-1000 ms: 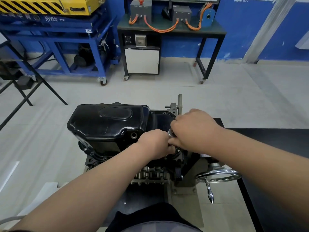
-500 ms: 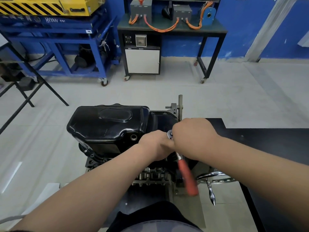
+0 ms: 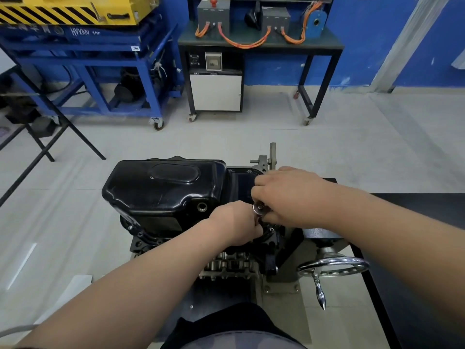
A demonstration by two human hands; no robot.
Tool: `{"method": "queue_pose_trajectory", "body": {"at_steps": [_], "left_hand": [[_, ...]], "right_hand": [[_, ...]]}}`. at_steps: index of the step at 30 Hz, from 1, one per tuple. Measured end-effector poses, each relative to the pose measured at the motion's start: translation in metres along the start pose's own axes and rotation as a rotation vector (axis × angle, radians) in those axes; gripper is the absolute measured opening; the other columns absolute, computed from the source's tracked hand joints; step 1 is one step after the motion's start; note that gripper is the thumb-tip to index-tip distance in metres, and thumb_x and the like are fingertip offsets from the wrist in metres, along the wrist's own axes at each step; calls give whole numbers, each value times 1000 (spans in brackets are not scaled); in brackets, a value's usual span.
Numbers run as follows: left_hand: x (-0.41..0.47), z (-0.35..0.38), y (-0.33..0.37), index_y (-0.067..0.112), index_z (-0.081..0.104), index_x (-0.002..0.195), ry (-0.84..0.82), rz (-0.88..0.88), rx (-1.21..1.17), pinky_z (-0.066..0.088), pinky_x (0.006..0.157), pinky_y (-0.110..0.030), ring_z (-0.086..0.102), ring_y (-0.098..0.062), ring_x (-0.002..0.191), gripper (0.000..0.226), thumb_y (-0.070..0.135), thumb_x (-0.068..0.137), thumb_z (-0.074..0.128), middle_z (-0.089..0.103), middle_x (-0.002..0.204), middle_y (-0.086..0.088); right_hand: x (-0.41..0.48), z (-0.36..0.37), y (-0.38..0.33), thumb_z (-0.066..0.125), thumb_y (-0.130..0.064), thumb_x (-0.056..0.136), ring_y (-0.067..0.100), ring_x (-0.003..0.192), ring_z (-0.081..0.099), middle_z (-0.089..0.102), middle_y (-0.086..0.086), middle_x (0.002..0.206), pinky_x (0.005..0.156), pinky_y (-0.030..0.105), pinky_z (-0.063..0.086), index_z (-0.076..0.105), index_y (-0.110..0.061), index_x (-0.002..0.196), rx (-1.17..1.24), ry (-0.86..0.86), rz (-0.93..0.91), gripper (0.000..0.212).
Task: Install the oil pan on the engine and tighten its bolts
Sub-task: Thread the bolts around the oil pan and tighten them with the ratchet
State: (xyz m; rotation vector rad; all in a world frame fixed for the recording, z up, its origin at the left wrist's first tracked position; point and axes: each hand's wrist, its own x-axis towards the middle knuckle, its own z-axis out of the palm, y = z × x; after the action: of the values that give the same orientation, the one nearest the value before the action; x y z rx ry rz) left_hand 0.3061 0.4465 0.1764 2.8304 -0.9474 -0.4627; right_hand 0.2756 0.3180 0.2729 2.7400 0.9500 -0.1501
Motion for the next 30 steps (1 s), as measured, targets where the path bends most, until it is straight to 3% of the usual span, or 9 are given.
{"method": "queue_pose_trajectory", "body": {"at_steps": [2, 7, 9, 13, 15, 18, 21, 25, 30], "left_hand": [[0, 0, 1, 21, 49, 75, 18, -12, -21, 35, 55, -28, 48, -22, 67, 14, 33, 82, 44, 42, 64, 7], [-1, -6, -5, 24, 37, 60, -73, -50, -25, 37, 54, -26, 52, -22, 67, 26, 26, 85, 39, 47, 65, 6], [0, -6, -5, 23, 38, 59, -88, -41, -41, 39, 56, -28, 52, -23, 68, 26, 24, 85, 40, 47, 64, 5], [-3, -6, 0, 18, 46, 67, -13, -61, -80, 40, 61, -30, 50, -20, 69, 24, 35, 84, 49, 44, 63, 6], [-5, -9, -1, 21, 50, 72, -14, -106, -114, 41, 62, -29, 51, -17, 69, 27, 45, 83, 52, 47, 67, 7], [-5, -9, -1, 23, 47, 66, -72, -52, -48, 40, 56, -28, 54, -20, 70, 25, 36, 87, 40, 56, 72, 4], [-4, -6, -1, 24, 41, 59, -61, -63, -67, 37, 53, -27, 52, -22, 66, 25, 28, 84, 43, 49, 65, 5], [1, -5, 2, 24, 36, 55, -45, 19, 0, 45, 61, -32, 58, -25, 75, 27, 28, 80, 46, 45, 63, 5], [-4, -12, -5, 23, 41, 59, -54, -34, -56, 33, 50, -24, 52, -21, 65, 23, 26, 82, 40, 48, 64, 6]], "right_hand": [[-1, -6, 3, 49, -39, 87, 19, 93, 53, 53, -5, 99, 80, 32, 38, 56, -24, 102, -10, 31, -24, 22], [5, -2, -20, 33, -61, 88, 16, 51, 41, 46, -2, 61, 52, 27, 33, 43, -19, 57, 45, -29, 297, 53], [7, -4, -20, 40, -53, 88, 18, 58, 50, 53, 0, 69, 52, 29, 39, 50, -18, 66, 56, -54, 259, 43], [4, -11, -5, 52, -30, 87, 19, 98, 53, 53, -5, 103, 83, 34, 43, 56, -23, 104, -58, 10, -8, 19], [2, -12, -9, 47, -42, 90, 19, 88, 55, 55, -4, 95, 84, 37, 44, 59, -23, 98, -82, -10, 23, 24], [2, -8, -18, 33, -65, 88, 19, 57, 47, 45, -3, 63, 60, 32, 43, 52, -21, 64, -3, -89, 199, 53], [6, -9, -17, 42, -55, 89, 19, 64, 53, 48, -4, 70, 52, 30, 39, 52, -18, 69, 40, -121, 177, 43], [4, -15, -9, 53, -28, 87, 19, 91, 55, 51, -5, 99, 82, 37, 45, 55, -22, 100, -50, -28, -15, 14], [6, -5, -28, 34, -60, 89, 20, 55, 43, 43, -2, 62, 54, 29, 37, 41, -17, 59, 3, -59, 279, 53]]}}
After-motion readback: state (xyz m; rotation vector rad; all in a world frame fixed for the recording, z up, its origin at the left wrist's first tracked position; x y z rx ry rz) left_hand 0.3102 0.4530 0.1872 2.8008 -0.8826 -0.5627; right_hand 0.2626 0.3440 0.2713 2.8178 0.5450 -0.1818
